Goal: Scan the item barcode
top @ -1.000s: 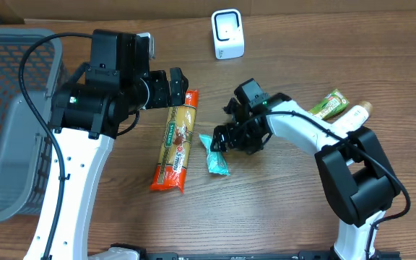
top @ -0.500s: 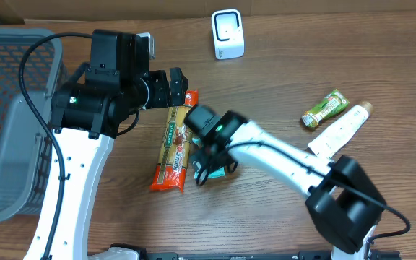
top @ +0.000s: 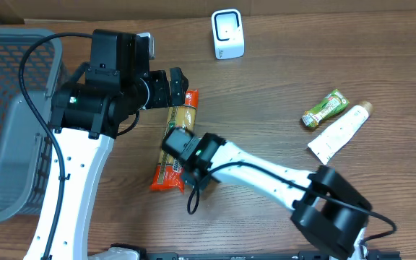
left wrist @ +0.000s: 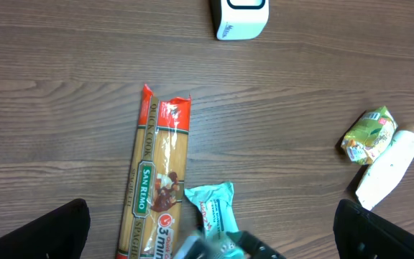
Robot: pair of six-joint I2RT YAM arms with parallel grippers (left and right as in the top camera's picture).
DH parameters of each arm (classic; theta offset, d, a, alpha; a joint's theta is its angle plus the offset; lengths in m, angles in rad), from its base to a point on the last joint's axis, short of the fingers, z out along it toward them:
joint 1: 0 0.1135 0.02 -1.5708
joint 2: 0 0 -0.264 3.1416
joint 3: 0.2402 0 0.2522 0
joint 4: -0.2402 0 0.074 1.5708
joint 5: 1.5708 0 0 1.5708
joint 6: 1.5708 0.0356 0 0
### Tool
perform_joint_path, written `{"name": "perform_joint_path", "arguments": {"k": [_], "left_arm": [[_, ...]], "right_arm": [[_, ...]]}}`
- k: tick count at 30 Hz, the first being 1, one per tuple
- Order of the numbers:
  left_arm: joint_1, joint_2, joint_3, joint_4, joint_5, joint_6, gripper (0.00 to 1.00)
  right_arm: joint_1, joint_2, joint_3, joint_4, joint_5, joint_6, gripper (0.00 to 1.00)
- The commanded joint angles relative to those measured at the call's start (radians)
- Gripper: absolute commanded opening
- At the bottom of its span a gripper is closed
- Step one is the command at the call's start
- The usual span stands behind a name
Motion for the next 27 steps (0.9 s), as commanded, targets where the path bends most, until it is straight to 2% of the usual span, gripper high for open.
{"name": "perform_joint_path", "arguments": {"k": [1,7,11,16,18,21,22,23,25,26,27], "left_arm": [[-0.001,0.002,0.004,0.003,0.008,-0.003,1.0],[-0.001,0.002,0.004,0.003,0.008,-0.003,1.0],[-0.001,0.002,0.004,0.003,0.008,-0.003,1.0],[-0.001,0.002,0.004,0.003,0.008,-0.003,1.0],[-0.001,0.002,0.004,0.003,0.008,-0.003,0.99],[-0.001,0.002,0.004,0.003,0.008,-0.003,1.0],[-0.001,0.002,0.004,0.003,0.008,-0.003,1.0],[-0.001,0.002,0.004,0.003,0.008,-0.003,1.0],[-0.001,0.002,0.004,0.003,0.008,-0.003,0.99],[-0.001,0.002,0.004,0.003,0.008,-0.003,1.0],[-0.001,0.002,0.004,0.003,0.008,-0.003,1.0]], "right_arm": [[0.058,0.043,0.014,0.006,0.111,-0.136,0.82],[0.079,0.083,0.014,0.026,0.14,-0.186,0.81],[0.067,0.12,0.013,0.037,0.238,-0.188,0.8],[0.048,0.151,0.007,0.072,0.278,-0.201,0.76],[0.041,0.164,0.003,0.085,0.278,-0.2,0.66],[0.027,0.168,-0.01,0.109,0.265,-0.2,0.4],[0.021,0.168,-0.016,0.122,0.255,-0.2,0.27],[0.018,0.168,-0.019,0.128,0.25,-0.2,0.2],[0.008,0.168,-0.019,0.144,0.24,-0.176,0.13],[0.005,0.168,-0.019,0.15,0.235,-0.162,0.05],[0.002,0.168,-0.019,0.156,0.236,-0.141,0.04]]}}
